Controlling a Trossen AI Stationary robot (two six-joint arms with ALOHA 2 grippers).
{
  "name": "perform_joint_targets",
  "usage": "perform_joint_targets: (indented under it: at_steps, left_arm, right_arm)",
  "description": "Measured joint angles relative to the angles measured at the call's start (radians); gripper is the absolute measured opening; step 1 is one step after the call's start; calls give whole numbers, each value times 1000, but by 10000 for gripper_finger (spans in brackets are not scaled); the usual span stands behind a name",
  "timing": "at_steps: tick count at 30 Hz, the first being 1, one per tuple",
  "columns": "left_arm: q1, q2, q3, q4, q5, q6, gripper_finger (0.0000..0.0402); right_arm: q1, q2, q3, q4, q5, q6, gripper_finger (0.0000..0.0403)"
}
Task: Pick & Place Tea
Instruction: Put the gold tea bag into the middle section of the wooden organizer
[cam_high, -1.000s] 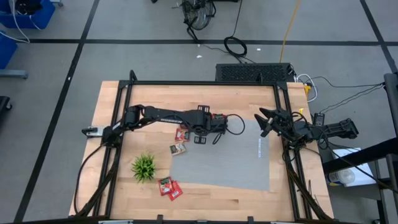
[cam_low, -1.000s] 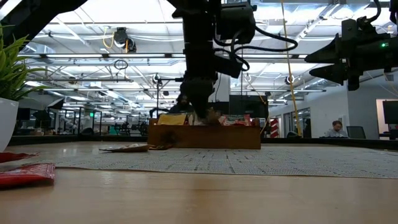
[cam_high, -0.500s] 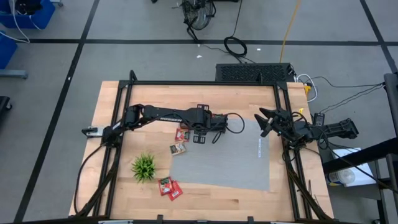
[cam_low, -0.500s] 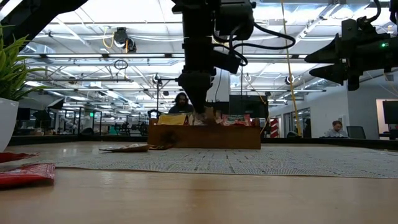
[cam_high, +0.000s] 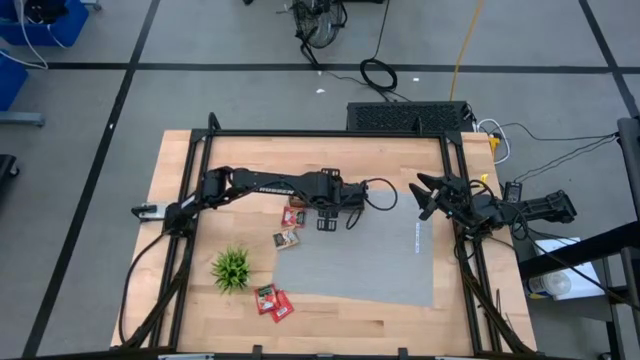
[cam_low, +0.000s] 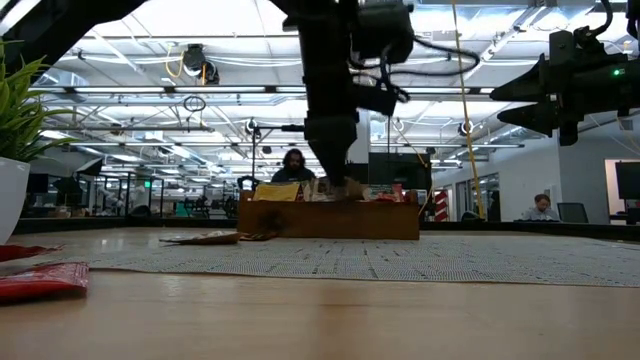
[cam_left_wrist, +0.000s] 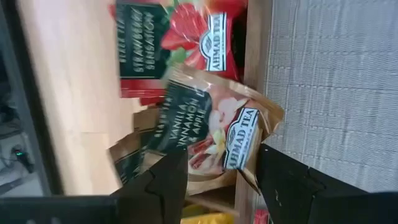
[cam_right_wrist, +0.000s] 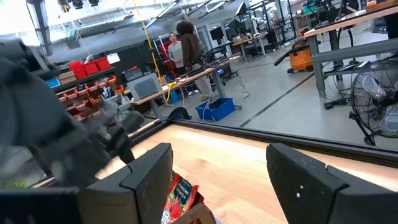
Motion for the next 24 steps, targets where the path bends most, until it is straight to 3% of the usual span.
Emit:
perform_joint_targets:
  at_steps: [24]
  left_arm:
    - [-17,-10,-6,-140,-32,-33,186]
  right_arm:
    - [0,0,0,0,0,0,242]
